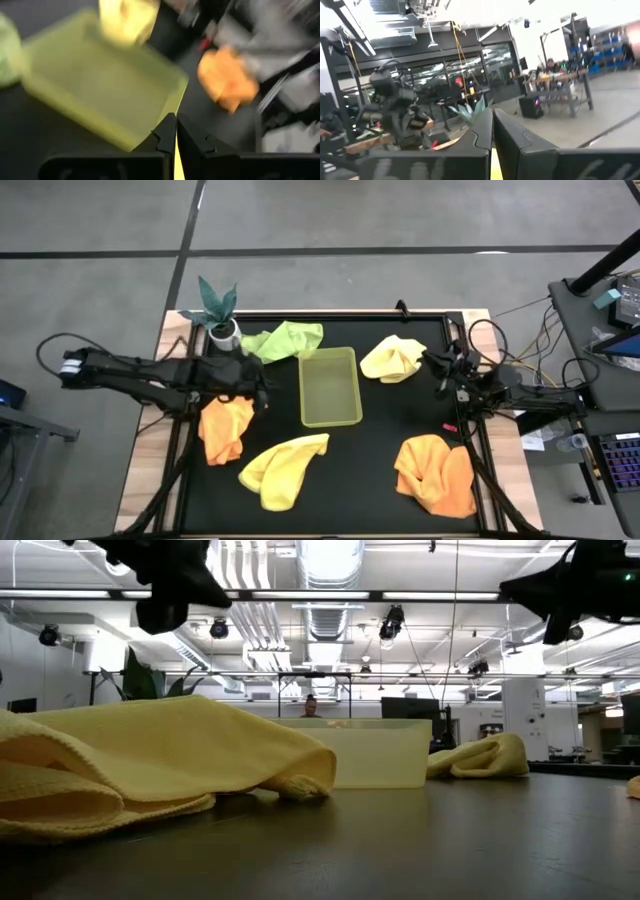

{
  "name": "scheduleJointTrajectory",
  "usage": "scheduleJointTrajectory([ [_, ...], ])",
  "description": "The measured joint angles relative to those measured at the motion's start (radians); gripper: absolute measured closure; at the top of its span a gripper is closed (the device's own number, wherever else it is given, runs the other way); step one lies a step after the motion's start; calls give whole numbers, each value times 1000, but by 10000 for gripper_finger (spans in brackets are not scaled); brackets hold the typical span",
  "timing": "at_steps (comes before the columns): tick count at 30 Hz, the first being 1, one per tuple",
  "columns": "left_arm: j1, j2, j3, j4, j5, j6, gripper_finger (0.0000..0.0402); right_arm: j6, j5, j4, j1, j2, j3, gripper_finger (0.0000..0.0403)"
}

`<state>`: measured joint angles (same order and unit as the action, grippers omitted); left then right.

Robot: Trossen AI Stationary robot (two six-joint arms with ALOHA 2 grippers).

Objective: Fold microfiber towels
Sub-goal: Fold the top yellow microfiber cloth

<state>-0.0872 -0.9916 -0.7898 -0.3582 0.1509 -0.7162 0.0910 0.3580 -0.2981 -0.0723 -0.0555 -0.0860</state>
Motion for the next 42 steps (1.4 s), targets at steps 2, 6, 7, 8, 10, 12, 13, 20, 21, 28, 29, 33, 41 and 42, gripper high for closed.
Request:
scheduleJointTrajectory([
  [2,-39,-61,-62,-109,0,-18,402,-36,1,0,0,-1,-20,394],
  [6,-125,-166,-180,-312,-5,-62,402,-96,1,0,0,-6,-57,394],
  [7,-147,-193,-203,-366,-10,-63,402,-110,1,0,0,-7,-64,394],
  [8,-173,-219,-224,-415,-15,-63,402,-122,1,0,0,-7,-69,394],
  [10,-228,-265,-267,-504,-18,-63,402,-141,1,0,0,-7,-80,394],
  [12,-288,-307,-301,-591,-21,-63,402,-156,1,0,0,-7,-87,394],
  [13,-320,-327,-312,-630,-24,-63,402,-156,1,0,0,-7,-87,394],
  [20,-544,-409,-331,-753,-53,-179,402,-155,1,8,0,-7,-87,394],
  [21,-572,-413,-327,-759,-55,-210,402,-155,1,9,0,-7,-87,394],
  [28,-682,-419,-291,-858,-54,-456,401,-142,1,8,0,-7,-87,394],
  [29,-684,-418,-290,-865,-54,-461,401,-142,1,9,0,-7,-87,394],
  [33,-685,-417,-280,-866,-46,-451,376,-142,1,9,0,-7,-87,394],
  [41,-685,-421,-199,-865,-37,-456,266,-142,1,10,0,-7,-87,394],
  [42,-685,-422,-190,-862,-31,-456,256,-143,1,11,0,-7,-87,394],
])
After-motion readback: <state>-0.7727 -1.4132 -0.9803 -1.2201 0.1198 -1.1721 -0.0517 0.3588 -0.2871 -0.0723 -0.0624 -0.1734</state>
